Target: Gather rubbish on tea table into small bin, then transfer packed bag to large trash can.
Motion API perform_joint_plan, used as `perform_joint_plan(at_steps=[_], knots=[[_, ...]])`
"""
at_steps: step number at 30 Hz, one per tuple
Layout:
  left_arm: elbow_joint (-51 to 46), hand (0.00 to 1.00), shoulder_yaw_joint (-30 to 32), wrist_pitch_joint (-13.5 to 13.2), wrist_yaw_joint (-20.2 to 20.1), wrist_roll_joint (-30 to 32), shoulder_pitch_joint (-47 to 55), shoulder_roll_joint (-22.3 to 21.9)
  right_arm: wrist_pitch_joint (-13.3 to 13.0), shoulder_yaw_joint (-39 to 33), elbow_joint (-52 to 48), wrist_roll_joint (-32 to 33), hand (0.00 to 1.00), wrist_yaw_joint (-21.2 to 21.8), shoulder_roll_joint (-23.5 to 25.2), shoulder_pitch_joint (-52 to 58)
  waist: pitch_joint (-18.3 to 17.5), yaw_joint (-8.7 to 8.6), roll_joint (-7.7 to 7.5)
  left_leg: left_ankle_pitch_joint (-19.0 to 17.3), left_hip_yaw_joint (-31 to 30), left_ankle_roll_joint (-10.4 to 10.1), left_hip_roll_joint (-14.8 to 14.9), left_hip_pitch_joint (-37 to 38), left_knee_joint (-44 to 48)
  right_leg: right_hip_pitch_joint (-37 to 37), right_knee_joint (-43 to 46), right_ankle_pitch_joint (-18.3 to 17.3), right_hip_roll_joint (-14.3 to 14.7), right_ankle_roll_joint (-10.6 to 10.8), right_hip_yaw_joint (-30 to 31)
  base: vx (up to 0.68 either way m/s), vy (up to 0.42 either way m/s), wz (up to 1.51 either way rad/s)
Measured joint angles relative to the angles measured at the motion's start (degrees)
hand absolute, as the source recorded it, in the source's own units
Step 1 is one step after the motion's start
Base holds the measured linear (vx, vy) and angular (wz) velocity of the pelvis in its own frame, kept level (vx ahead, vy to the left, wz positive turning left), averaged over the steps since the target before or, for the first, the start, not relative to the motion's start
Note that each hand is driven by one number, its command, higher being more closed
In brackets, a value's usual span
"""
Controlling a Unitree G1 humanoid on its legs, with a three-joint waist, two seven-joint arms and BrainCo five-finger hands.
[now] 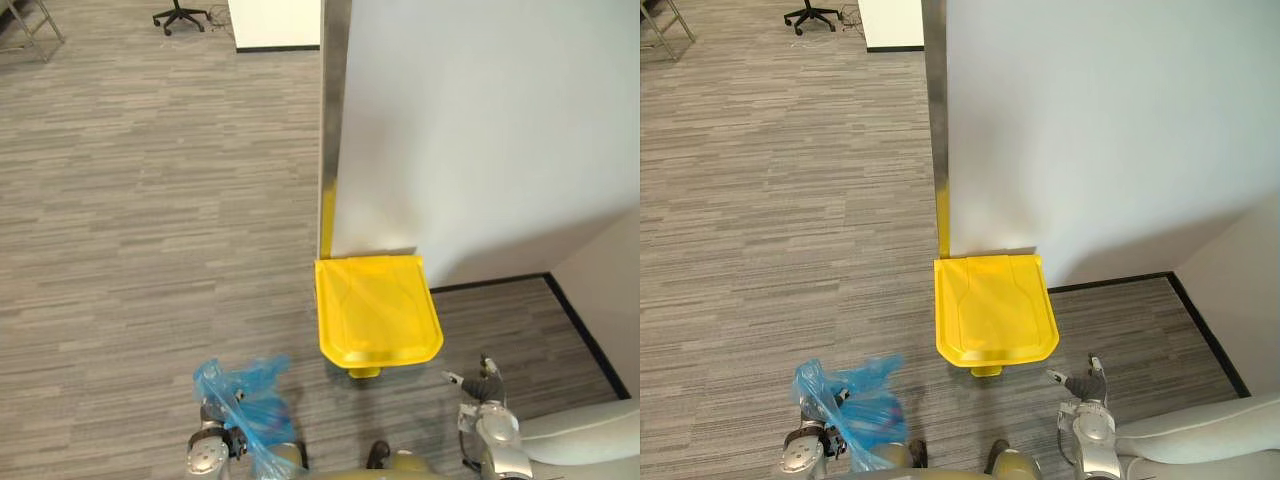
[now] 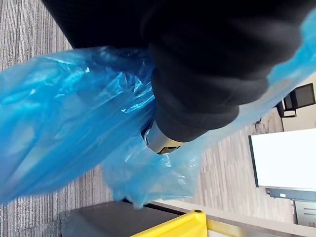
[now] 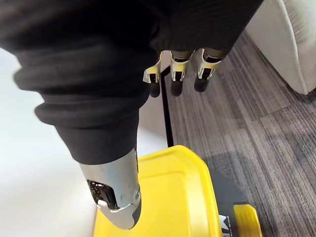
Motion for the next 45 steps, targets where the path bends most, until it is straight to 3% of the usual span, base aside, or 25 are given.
perform_joint_plan(at_steps=[1, 2, 3, 5, 8, 10, 11, 12, 14, 16, 20, 23, 27, 29, 36, 39, 45], knots=[[-0.4, 1.0, -0.4, 0.0, 0.0, 0.0, 0.0, 0.3, 0.0, -0.1, -0.4, 0.6, 0.0, 0.0, -0.2, 0.6, 0.1, -0.48, -0.26, -1.5, 1.8, 1.3, 0.5, -0.2, 2.9, 0.0, 2.7, -0.6, -0.8, 0.5, -0.5, 0.06, 0.036, 0.39], [-1.1, 1.0, -0.5, 0.1, 0.1, 0.0, -0.1, 0.4, 0.1, -0.8, -0.9, 1.2, 0.0, 0.0, -0.5, 0.8, 1.2, -0.72, -0.11, -5.1, 2.3, 0.8, 1.4, 0.7, 5.6, -4.8, 16.8, -0.8, -3.2, -0.1, 0.3, 0.04, 0.057, 0.16], [-1.1, 1.0, -0.8, 0.4, 0.2, 0.0, 0.0, 0.8, 0.4, -1.2, -0.9, 1.3, 0.0, -0.1, -0.1, 0.6, 2.1, -0.75, 1.15, -6.2, 1.9, 1.1, 2.0, 1.6, 6.9, -9.1, 21.6, -2.7, -2.7, -0.4, 2.1, 0.03, 0.066, 0.01], [-1.2, 1.0, -0.9, 0.5, 0.3, 0.0, -1.1, 2.3, 1.2, -1.2, -1.9, 1.4, 0.0, -0.1, 0.4, 0.7, 2.5, -0.98, 1.07, -7.2, 1.4, 1.0, 2.8, 3.5, 7.1, -13.3, 15.0, -2.0, 0.0, -0.6, 1.6, 0.07, 0.082, 0.11], [-1.1, 1.0, -0.8, 0.4, 0.7, 0.0, -5.1, 3.6, 1.2, -2.4, -2.5, 2.1, 0.0, -1.8, 0.0, 1.2, 3.3, -1.34, -0.05, -10.0, -1.5, 1.3, 1.5, 3.9, 9.8, -16.1, -1.8, 5.1, 2.5, 0.8, 1.0, 0.16, -0.005, 0.56], [-0.9, 1.0, -0.9, 0.4, 1.5, -0.1, -6.8, 2.7, 1.3, -2.8, -2.9, 3.3, 0.0, -2.3, -1.3, 1.1, 3.8, -1.13, 0.96, -12.8, -4.2, 0.2, 0.9, 3.9, 13.1, -13.6, -3.0, 7.4, 4.0, 0.0, 4.0, 0.29, -0.036, 0.5], [-0.9, 1.0, -1.3, 0.3, 1.7, -0.1, -8.1, 1.7, 1.5, -4.0, -5.0, 3.6, 0.0, -2.4, -1.9, 0.2, 5.0, -0.45, 2.84, -13.6, -6.3, -0.7, 1.7, 3.8, 13.9, -13.6, -0.5, 4.3, 5.1, 1.8, 5.9, 0.23, 0.013, 0.24], [-0.9, 1.0, -1.6, 0.3, 1.6, -0.1, -8.6, 1.9, 1.4, -4.5, -6.3, 3.7, 0.0, -2.4, -1.8, 0.3, 5.5, -0.81, 3.22, -13.6, -7.4, -1.0, 1.3, 3.8, 13.7, -13.8, 0.8, 3.7, 5.0, 2.4, 6.6, 0.28, 0.006, 0.67], [-1.2, 1.0, -3.4, 0.3, 1.4, -0.1, -9.6, 1.3, 1.5, -8.3, -10.3, 4.4, 0.0, -2.4, -1.0, 2.4, 5.8, -1.27, 3.7, -13.6, -11.2, -1.0, -0.5, 6.3, 10.9, -15.6, 8.3, -0.5, 4.6, 0.0, 9.3, 0.35, -0.048, 0.8], [-2.0, 1.0, -3.4, 0.3, 1.4, 0.0, -10.3, 0.5, 1.4, -10.3, -14.1, 6.2, 0.0, -2.7, -0.4, 2.0, 5.5, -1.11, 4.44, -13.2, -14.0, -1.8, -0.1, 6.2, 9.0, -16.1, 8.7, -1.2, 4.8, -0.4, 8.0, 0.37, -0.098, 0.12], [-2.6, 1.0, -3.7, 0.4, 1.1, 0.0, -11.2, -1.5, 1.7, -11.9, -16.1, 6.5, 0.0, -3.2, 1.1, 2.8, 5.4, -1.61, 4.35, -12.5, -13.8, -2.7, 0.3, 6.1, 8.2, -16.1, 8.2, -1.2, 4.8, -0.5, 7.5, 0.14, -0.053, 0.01], [-4.0, 1.0, -3.7, 0.4, 1.2, 0.1, -10.5, -2.7, 1.9, -12.4, -21.2, 5.0, 0.0, -6.7, 4.2, 5.2, 4.8, -2.79, 4.06, -12.5, -14.4, -2.6, 0.1, 5.6, 8.0, -16.0, 7.1, -0.6, 4.5, -0.8, 7.0, 0.0, -0.016, 0.07], [-4.4, 1.0, -3.8, 0.4, 2.4, 1.2, -8.5, -2.8, 2.2, -14.3, -22.8, 0.7, 0.0, -13.0, 6.0, 10.5, 2.3, -2.77, 2.77, -12.2, -17.5, -1.7, -0.2, 5.3, 5.7, -15.3, 3.5, 1.4, 5.1, -2.1, 6.2, -0.06, -0.052, 0.14], [-4.3, 1.0, -4.1, 0.4, 2.7, 1.2, -6.9, -2.8, 2.3, -15.0, -21.9, 0.8, 0.0, -13.7, 6.2, 11.5, 1.6, -2.92, 2.6, -12.2, -18.2, -1.7, 0.2, 5.0, 5.6, -15.2, 2.4, 2.0, 6.1, -2.3, 6.5, -0.05, -0.083, -0.02], [-3.5, 1.0, -4.6, 0.6, 2.4, 1.1, -4.8, -2.3, 3.7, -11.0, -7.6, 7.3, 0.0, -7.9, 6.4, 8.3, 0.1, -2.86, 2.52, -11.3, -17.8, -3.6, 3.1, 3.5, 2.9, -17.7, 1.5, 2.5, 9.4, -3.4, 6.7, 0.0, -0.127, -0.09], [-3.2, 1.0, -4.5, 0.5, 2.1, 1.0, -5.2, -1.2, 3.7, -3.3, -4.4, 9.9, 0.0, -2.9, 6.0, 3.5, -0.1, -2.6, 2.69, -10.4, -17.9, -5.1, 4.8, 3.2, 0.1, -19.3, 1.5, 2.1, 10.8, -4.1, 6.3, 0.04, -0.186, 0.0], [-1.3, 1.0, -5.4, 0.4, 1.1, 0.7, -9.0, 0.2, 3.6, 8.6, -4.1, 9.8, 0.0, 1.3, 3.2, -10.6, -0.4, -2.4, 3.33, -5.9, -21.5, -8.7, 6.9, -2.4, -2.7, -23.2, 0.8, 1.8, 10.6, -4.5, 1.8, 0.0, -0.176, 0.34]])
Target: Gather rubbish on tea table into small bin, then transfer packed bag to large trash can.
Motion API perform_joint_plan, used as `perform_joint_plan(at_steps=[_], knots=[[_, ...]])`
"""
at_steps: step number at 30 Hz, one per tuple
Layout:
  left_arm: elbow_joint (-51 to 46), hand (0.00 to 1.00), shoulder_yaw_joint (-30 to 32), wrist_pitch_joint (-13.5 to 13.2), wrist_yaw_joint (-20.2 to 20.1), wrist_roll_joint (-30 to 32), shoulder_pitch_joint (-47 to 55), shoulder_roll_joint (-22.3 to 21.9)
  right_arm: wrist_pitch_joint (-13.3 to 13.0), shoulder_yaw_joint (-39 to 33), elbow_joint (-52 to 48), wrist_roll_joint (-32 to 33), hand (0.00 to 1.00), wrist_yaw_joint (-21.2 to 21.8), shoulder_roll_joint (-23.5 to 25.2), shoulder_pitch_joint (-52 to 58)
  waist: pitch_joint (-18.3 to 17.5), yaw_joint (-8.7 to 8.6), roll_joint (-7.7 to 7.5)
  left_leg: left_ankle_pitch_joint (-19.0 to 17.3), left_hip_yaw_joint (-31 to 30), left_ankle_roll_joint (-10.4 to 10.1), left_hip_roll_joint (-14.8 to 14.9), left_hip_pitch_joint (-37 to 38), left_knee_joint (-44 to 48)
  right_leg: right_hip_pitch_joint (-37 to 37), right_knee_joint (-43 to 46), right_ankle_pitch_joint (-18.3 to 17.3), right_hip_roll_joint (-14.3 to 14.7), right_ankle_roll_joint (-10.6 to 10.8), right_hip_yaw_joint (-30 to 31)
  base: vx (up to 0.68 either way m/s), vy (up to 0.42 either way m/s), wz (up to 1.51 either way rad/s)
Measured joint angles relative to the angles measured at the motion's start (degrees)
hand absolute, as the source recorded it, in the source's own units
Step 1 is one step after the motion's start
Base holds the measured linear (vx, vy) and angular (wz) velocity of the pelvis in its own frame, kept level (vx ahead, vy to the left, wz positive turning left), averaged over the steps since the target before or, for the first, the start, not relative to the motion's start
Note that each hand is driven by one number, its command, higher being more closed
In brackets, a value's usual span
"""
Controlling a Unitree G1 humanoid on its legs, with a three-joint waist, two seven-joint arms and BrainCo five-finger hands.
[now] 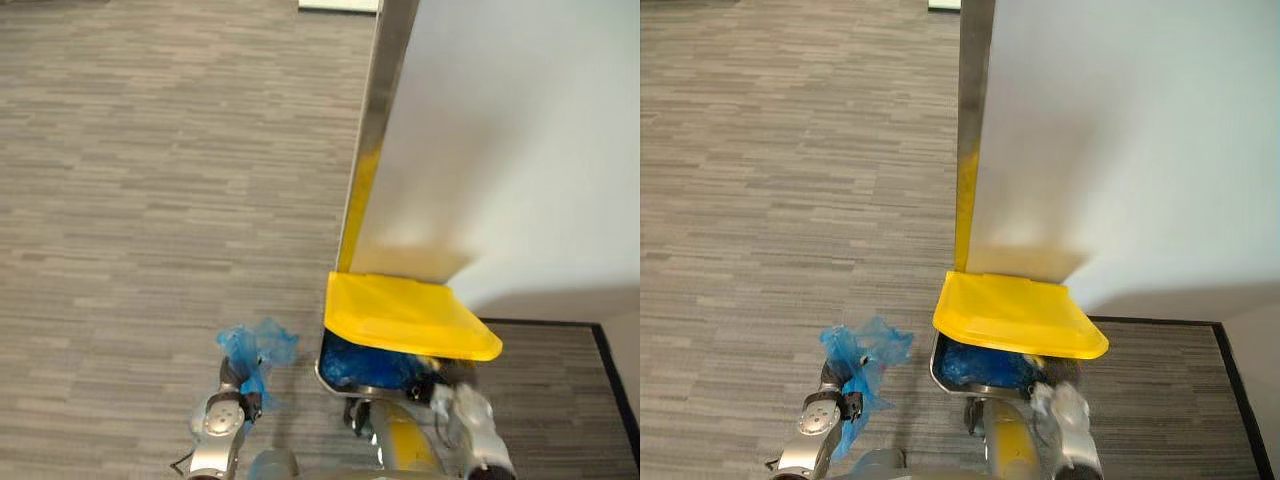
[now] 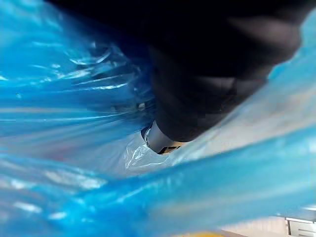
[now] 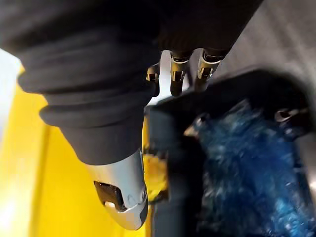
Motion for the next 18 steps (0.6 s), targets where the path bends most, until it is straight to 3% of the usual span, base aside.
perform_joint_plan(at_steps=[3, 5, 7, 8, 9, 10, 12, 14, 16, 18], knots=[[-0.1, 1.0, -0.7, -0.6, 0.1, -1.0, -1.6, 0.9, 0.0, 1.4, 1.0, 0.0, 0.0, -1.1, -2.3, -8.0, 0.1, 0.4, -0.02, 3.1, -2.2, -2.3, 0.4, -3.0, -1.4, -1.2, -1.6, -0.1, -0.3, 0.2, -2.9, -0.05, -0.164, 0.51], [-0.3, 1.0, -1.3, -1.2, 0.1, -2.0, -2.1, 1.3, 0.0, 1.4, 2.5, 0.0, 0.0, -1.8, -4.2, -11.4, 0.5, 0.6, 0.12, 3.8, -2.4, -2.6, 1.0, -4.1, -1.5, -1.4, -2.6, -0.1, -0.1, 0.2, -3.7, -0.1, -0.146, 0.29], [-1.9, 1.0, -2.4, -2.5, 0.1, -3.2, -2.7, 1.8, 0.0, 1.5, 2.6, 0.0, 0.0, -3.1, -7.3, -15.1, 1.8, 1.66, 0.75, 3.6, -3.3, -2.0, 2.7, -5.3, -1.6, -1.9, -2.9, 0.1, 1.1, 1.8, -3.8, -0.14, -0.174, 0.25], [-3.2, 1.0, -2.8, -3.2, 0.0, -3.8, -3.7, 2.2, 0.0, 1.5, 2.6, 0.0, 0.0, -3.7, -9.1, -17.5, 3.4, 1.01, 0.29, 4.0, -3.4, -3.0, 2.3, -6.0, -0.8, -4.9, 7.3, -0.7, 1.5, -3.8, 4.9, -0.08, -0.209, 0.76], [-4.7, 1.0, -3.0, -3.4, 0.1, -5.1, -4.9, 1.8, -0.2, 1.6, 2.9, 0.2, 0.0, -3.9, -11.9, -19.9, 4.3, -0.16, 0.02, 4.2, -4.4, -5.7, 1.4, -8.3, 3.2, -4.3, 5.2, -2.0, 1.0, -1.8, 6.6, -0.06, -0.193, 0.75], [-5.8, 1.0, -3.3, -3.5, 0.0, -5.6, -4.9, 1.7, -0.2, 1.5, 3.0, 0.3, 0.0, -3.9, -12.5, -20.8, 4.4, -0.06, 0.31, 3.9, -3.9, -5.9, 1.0, -10.2, 7.0, -4.2, 3.6, -1.3, 1.3, -1.1, 6.1, -0.04, -0.103, 0.5], [-8.7, 1.0, -5.9, -4.4, -0.2, -7.1, -5.4, 2.1, -0.2, 1.6, 3.0, 2.9, 0.0, -3.7, -13.8, -22.1, 4.9, -0.65, 0.64, 2.4, -0.7, -4.4, -1.2, -11.6, 13.7, -1.3, -2.7, 2.6, 1.4, -0.9, 3.5, -0.1, -0.024, 0.25], [-11.2, 1.0, -8.6, -4.5, -1.2, -7.6, -6.4, 2.1, -0.2, 1.8, 3.3, 4.6, 0.0, -3.6, -14.5, -22.3, 5.7, -1.15, 0.74, 0.9, 0.6, -2.3, -1.7, -10.6, 13.5, -0.4, -3.4, 3.1, 1.4, -0.6, 2.5, -0.12, 0.025, 0.36], [-14.9, 1.0, -11.2, -4.7, -2.4, -8.2, -7.1, 2.7, -0.3, 2.9, 3.3, 5.7, 0.0, -2.9, -15.3, -23.3, 6.4, -1.3, 0.5, -0.7, 1.3, -2.5, -2.0, -10.9, 14.2, -0.4, -4.0, 4.3, 1.3, -0.6, 2.1, -0.18, 0.072, 0.09], [-18.6, 1.0, -14.6, -5.1, -3.7, -8.9, -7.9, 4.0, -0.8, 5.8, 3.2, 5.7, 0.0, -1.3, -16.9, -24.9, 7.9, -1.21, 0.66, -1.4, 2.2, -1.6, -1.6, -12.1, 15.8, 0.2, -5.3, 5.8, 1.3, 1.2, 2.5, -0.23, 0.055, -0.2]])
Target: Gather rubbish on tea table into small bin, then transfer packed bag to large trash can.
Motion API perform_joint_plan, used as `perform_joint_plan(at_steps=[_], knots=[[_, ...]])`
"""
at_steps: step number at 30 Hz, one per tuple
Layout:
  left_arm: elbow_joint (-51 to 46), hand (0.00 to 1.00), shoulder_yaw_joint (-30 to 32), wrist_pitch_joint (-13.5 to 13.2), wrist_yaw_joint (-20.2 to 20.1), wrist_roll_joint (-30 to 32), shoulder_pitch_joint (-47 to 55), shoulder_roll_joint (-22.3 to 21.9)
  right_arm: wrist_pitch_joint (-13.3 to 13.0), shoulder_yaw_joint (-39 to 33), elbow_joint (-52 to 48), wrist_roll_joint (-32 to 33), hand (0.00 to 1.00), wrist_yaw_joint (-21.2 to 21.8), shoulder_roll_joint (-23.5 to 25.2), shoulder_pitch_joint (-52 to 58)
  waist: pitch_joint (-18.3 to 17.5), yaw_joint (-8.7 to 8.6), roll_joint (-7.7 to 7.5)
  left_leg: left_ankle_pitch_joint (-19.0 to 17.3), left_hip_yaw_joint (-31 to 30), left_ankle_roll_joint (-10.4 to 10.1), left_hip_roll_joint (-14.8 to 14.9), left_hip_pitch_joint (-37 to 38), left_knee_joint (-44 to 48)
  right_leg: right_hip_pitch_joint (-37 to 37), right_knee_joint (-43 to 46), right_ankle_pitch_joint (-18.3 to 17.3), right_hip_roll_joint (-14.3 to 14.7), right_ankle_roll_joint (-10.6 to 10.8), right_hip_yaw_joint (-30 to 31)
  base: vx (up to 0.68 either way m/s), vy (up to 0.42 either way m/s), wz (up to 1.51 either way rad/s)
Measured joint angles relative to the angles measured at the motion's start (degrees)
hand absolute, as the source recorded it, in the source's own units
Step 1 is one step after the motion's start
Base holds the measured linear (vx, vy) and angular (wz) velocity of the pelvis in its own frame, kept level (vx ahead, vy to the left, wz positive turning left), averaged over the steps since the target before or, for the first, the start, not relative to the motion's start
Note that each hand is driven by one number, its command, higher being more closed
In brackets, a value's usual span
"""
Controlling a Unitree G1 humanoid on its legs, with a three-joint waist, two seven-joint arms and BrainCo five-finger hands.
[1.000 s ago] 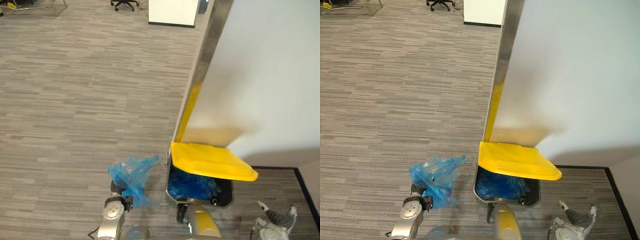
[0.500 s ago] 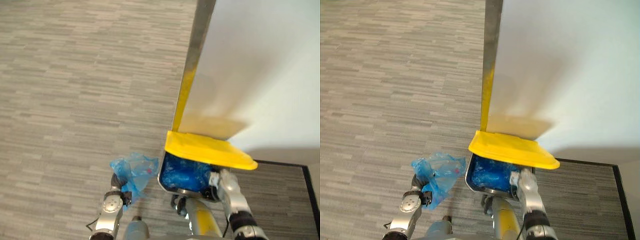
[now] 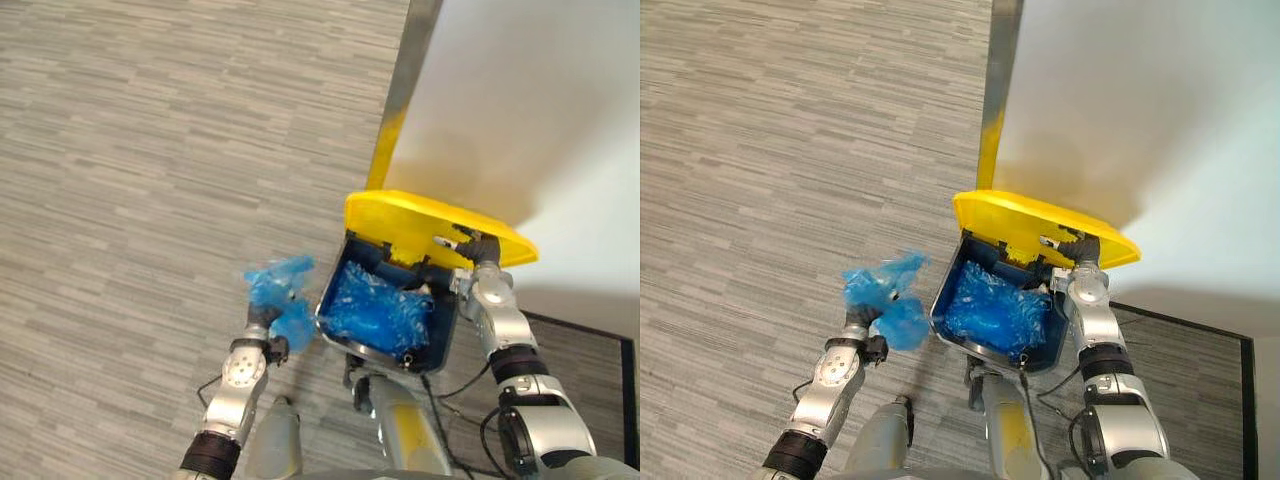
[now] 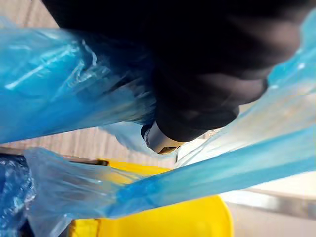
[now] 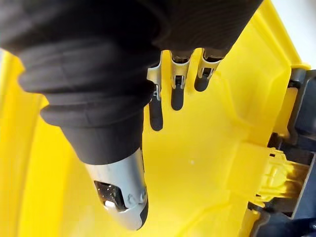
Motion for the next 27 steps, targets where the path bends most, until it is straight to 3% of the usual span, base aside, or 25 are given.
perform_joint_plan(at_steps=[1, 2, 3, 4, 6, 11, 17, 23, 24, 27], knots=[[-0.9, 1.0, -1.2, -0.1, -0.2, -0.5, -0.4, 0.6, -0.3, 0.1, 0.0, 0.0, 0.0, 0.4, -0.3, -0.2, 0.2, 0.05, 0.35, 0.0, -0.2, 0.1, 0.2, -0.2, -0.4, 0.4, -1.6, 0.0, 0.2, 0.8, 0.0, -0.17, 0.022, -0.12], [-1.9, 1.0, -2.5, -0.5, -0.8, -1.0, -1.4, 1.2, -0.6, 0.1, 0.0, 0.0, 0.0, 0.7, -1.0, -0.9, 0.9, 0.28, 1.08, 0.1, -0.1, 0.1, 0.7, 0.0, -1.1, -0.2, 0.2, 1.0, 0.6, -1.0, 1.0, -0.08, 0.025, 0.3], [-3.6, 1.0, -4.5, -0.6, -1.4, -1.1, -2.6, 1.6, -0.8, 0.1, 0.1, 0.0, 0.0, 1.2, -2.2, -1.5, 1.9, -0.62, 0.82, 0.6, -0.5, -0.6, -0.1, 0.0, -2.1, 0.7, 2.7, 1.6, -0.2, -1.9, 4.5, -0.03, -0.002, 0.42], [-4.9, 1.0, -6.0, -0.8, -1.6, -1.3, -3.1, 1.7, -0.9, 0.5, 0.4, 0.0, 0.0, 1.6, -3.2, -2.1, 2.0, -0.57, 0.88, 1.1, -0.2, -1.3, -0.5, -0.2, -1.5, 1.8, 0.5, 2.7, -0.5, -3.2, 4.2, -0.02, -0.014, 0.29], [-6.5, 1.0, -8.7, -1.7, -2.4, -2.2, -4.9, 1.4, -1.1, 1.9, 1.0, -0.1, 0.0, 2.6, -4.4, -4.0, 2.3, -0.54, 1.83, 1.1, -1.4, -1.1, -0.2, -1.4, -0.2, 1.6, -0.3, 3.3, 0.8, -2.3, 4.1, -0.02, -0.028, -0.11], [-5.9, 1.0, -15.2, -1.8, -2.4, -1.7, -15.1, -0.2, -1.4, 2.8, 1.1, -0.1, 0.0, 2.9, -5.0, -4.7, 3.7, -2.3, 0.82, 1.1, -0.2, -1.1, -0.3, -1.4, 0.9, 1.1, 0.8, 3.6, 0.9, -1.7, 5.3, -0.01, 0.017, -0.11], [3.1, 1.0, -16.3, -1.6, -1.3, 0.4, -23.7, -0.2, -1.5, 5.1, 1.4, -0.3, 0.0, 4.0, -5.8, -9.3, 7.3, -3.7, 0.12, 0.4, 3.4, 0.1, -0.5, -2.1, 2.1, -0.7, 1.5, 4.6, 0.9, -0.4, 8.6, -0.01, 0.054, -0.26], [22.1, 1.0, -16.2, -0.7, 0.4, 2.6, -36.4, -0.2, -1.4, 9.1, 3.7, -0.8, 0.0, 4.0, -6.8, -16.3, 9.8, -5.36, 0.22, -0.3, 6.2, 1.3, -0.4, -4.9, 3.3, -3.8, 0.4, 6.3, 1.3, -0.3, 11.4, 0.03, 0.041, -0.27], [27.0, 0.0, -16.2, 0.0, 0.4, 4.2, -38.8, -0.3, -1.4, 9.6, 3.9, -0.8, 0.0, 4.0, -7.0, -17.7, 10.3, -5.57, 0.25, -0.4, 7.2, 1.4, -0.5, -5.6, 3.5, -4.9, 0.5, 6.8, 1.4, -0.7, 12.2, 0.05, 0.055, -0.26], [35.0, 0.0, -16.2, 1.2, 0.4, 7.5, -41.2, -0.5, -1.4, 11.1, 4.2, -0.8, 0.0, 4.0, -7.1, -19.3, 10.6, -5.58, 0.26, -0.6, 8.5, 1.9, -0.4, -6.7, 3.8, -6.5, 0.8, 7.0, 1.7, -1.1, 13.3, 0.07, 0.044, -0.26]])
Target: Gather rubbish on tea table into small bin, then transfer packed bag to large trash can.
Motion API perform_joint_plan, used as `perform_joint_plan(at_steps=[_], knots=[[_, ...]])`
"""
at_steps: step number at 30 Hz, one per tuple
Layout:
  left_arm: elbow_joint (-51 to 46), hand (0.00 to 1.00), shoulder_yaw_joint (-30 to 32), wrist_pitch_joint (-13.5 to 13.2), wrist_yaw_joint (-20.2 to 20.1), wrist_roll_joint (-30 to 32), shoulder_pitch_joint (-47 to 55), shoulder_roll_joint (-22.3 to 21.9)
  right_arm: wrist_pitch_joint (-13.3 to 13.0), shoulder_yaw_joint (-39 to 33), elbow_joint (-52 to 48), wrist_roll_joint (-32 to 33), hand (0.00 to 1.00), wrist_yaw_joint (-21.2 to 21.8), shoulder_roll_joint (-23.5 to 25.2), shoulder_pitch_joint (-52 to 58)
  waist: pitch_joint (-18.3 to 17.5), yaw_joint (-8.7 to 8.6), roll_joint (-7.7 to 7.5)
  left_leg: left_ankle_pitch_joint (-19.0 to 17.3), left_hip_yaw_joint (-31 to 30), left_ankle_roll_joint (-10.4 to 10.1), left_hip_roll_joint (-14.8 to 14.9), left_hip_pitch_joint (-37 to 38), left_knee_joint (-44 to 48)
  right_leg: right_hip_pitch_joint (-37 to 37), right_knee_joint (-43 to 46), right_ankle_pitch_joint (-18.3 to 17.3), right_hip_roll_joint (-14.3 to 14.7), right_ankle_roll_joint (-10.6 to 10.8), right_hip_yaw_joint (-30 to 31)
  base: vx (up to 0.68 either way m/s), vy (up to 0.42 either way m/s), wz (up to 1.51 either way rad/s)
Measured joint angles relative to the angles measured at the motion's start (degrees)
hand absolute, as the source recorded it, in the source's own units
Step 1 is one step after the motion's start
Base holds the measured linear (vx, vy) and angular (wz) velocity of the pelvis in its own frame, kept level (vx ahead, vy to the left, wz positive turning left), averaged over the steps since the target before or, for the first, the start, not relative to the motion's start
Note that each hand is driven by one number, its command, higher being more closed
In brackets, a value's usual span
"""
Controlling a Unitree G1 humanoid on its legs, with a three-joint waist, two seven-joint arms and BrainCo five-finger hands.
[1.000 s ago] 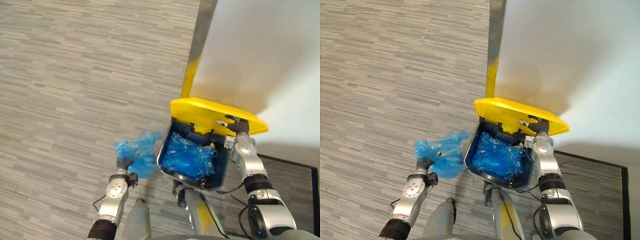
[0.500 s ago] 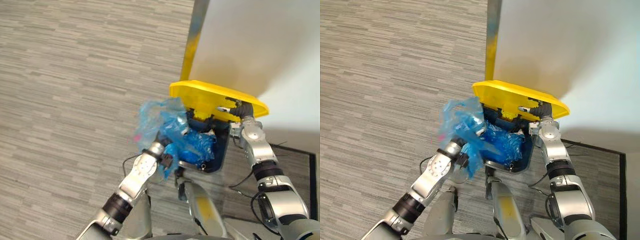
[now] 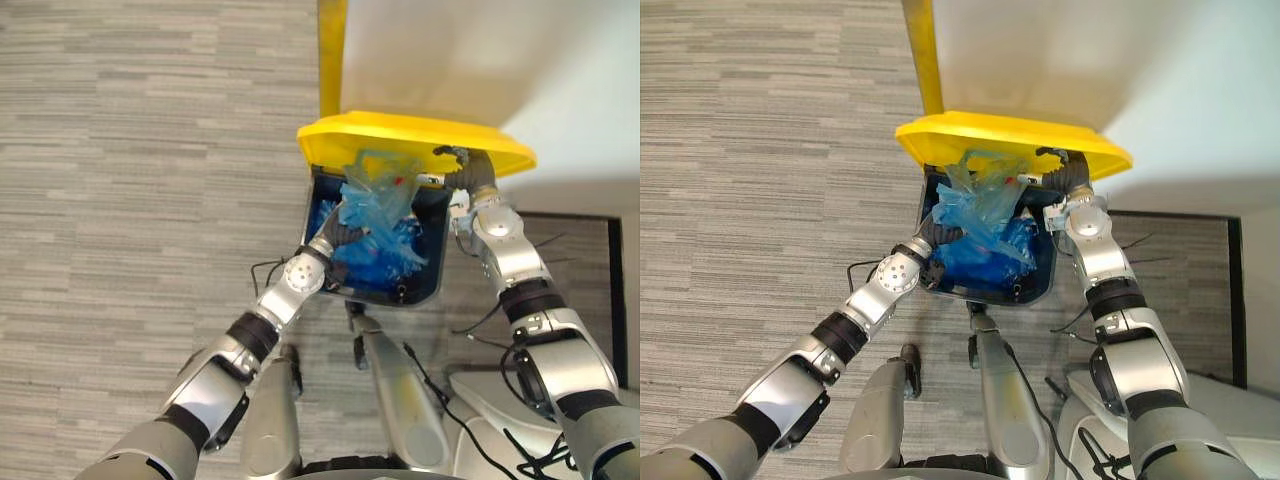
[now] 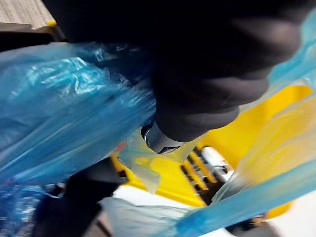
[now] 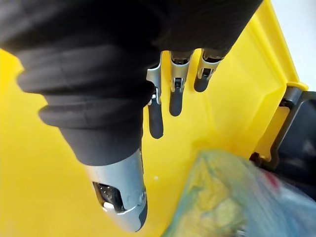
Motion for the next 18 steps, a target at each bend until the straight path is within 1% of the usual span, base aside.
perform_joint_plan(at_steps=[2, 3, 4, 5, 8, 9, 12, 15, 18], knots=[[5.4, 0.0, 0.1, 1.7, -0.1, 2.9, 0.0, -0.2, 0.0, 2.5, -0.2, 0.0, 0.0, 0.0, 0.2, -0.9, 0.1, 0.06, 0.03, -0.4, 1.3, 0.6, 0.1, -0.6, 0.1, -1.4, 0.7, 0.0, 0.3, 0.0, 1.2, 0.08, 0.032, -0.25], [6.2, 0.0, 0.4, 2.0, -0.2, 3.6, 0.0, -0.2, 0.0, 2.8, -0.4, 0.0, 0.0, 0.0, 0.4, -1.0, 0.1, 0.05, 0.02, -0.4, 1.5, 0.7, 0.1, -0.9, 0.2, -1.9, 0.8, 0.0, 0.3, 0.0, 1.4, 0.08, 0.041, -0.21], [7.0, 0.0, 1.8, 2.9, -0.1, 6.9, 0.0, -0.5, 0.0, 2.9, -1.6, 0.0, 0.0, -0.2, 1.3, -1.2, 0.1, 0.1, -0.01, -0.7, 2.4, 1.0, 0.1, -1.8, 0.7, -3.0, 1.1, 0.0, 0.4, 0.0, 2.0, 0.05, 0.028, -0.16], [7.1, 0.0, 1.9, 3.1, -0.1, 7.3, 0.0, -0.5, 0.0, 2.9, -1.7, 0.0, 0.0, -0.2, 1.5, -1.2, 0.1, 0.12, -0.01, -0.8, 2.6, 1.2, 0.1, -1.9, 0.8, -3.1, 1.2, 0.0, 0.4, 0.0, 2.1, 0.04, 0.028, -0.26], [7.1, 0.0, 3.7, 4.2, 0.1, 13.3, 0.0, -1.1, 0.1, 5.1, -4.5, -0.5, 0.0, -0.2, 3.5, -1.1, 0.1, 0.23, -0.01, -2.1, 4.5, 1.7, 0.6, -2.4, 2.5, -4.3, 2.2, -0.1, 1.1, 0.0, 3.4, 0.01, 0.03, -0.28], [7.1, 0.0, 4.2, 4.5, 0.2, 15.6, 0.0, -1.6, 0.2, 5.1, -5.7, -0.6, 0.0, -0.3, 4.4, -0.8, 0.1, 0.12, -0.01, -2.5, 4.7, 1.9, 0.7, -2.5, 3.2, -4.4, 2.6, -0.2, 1.2, 0.2, 3.5, 0.0, 0.045, -0.2], [7.1, 0.0, 4.9, 4.8, 1.1, 19.8, 0.0, -3.6, 0.2, 5.0, -8.3, -1.7, 0.0, -0.7, 4.9, 0.7, 0.1, 0.15, -0.01, -2.7, 4.6, 2.0, 0.6, -2.5, 3.8, -4.4, 3.6, -0.5, 1.0, 0.2, 3.4, -0.01, 0.018, 0.0], [7.0, 0.0, 5.8, 5.3, 1.4, 22.0, 0.6, -4.2, 0.2, 4.8, -10.7, -3.1, 0.0, -1.5, 6.3, 2.5, 0.1, 0.22, -0.03, -2.6, 3.8, 1.9, 0.5, -1.7, 3.8, -3.6, 3.9, -0.8, 0.6, 0.6, 2.7, 0.0, -0.021, 0.14], [4.9, 0.0, 8.1, 5.8, 2.5, 22.0, 3.1, -4.1, 0.1, 4.5, -14.4, -5.2, 0.0, -1.5, 7.0, 6.8, 0.0, 0.27, -0.04, -2.5, 3.2, 1.6, 0.4, 0.5, 3.4, -1.4, 4.2, -1.3, 0.2, 0.5, 1.9, 0.0, -0.024, 0.14]])
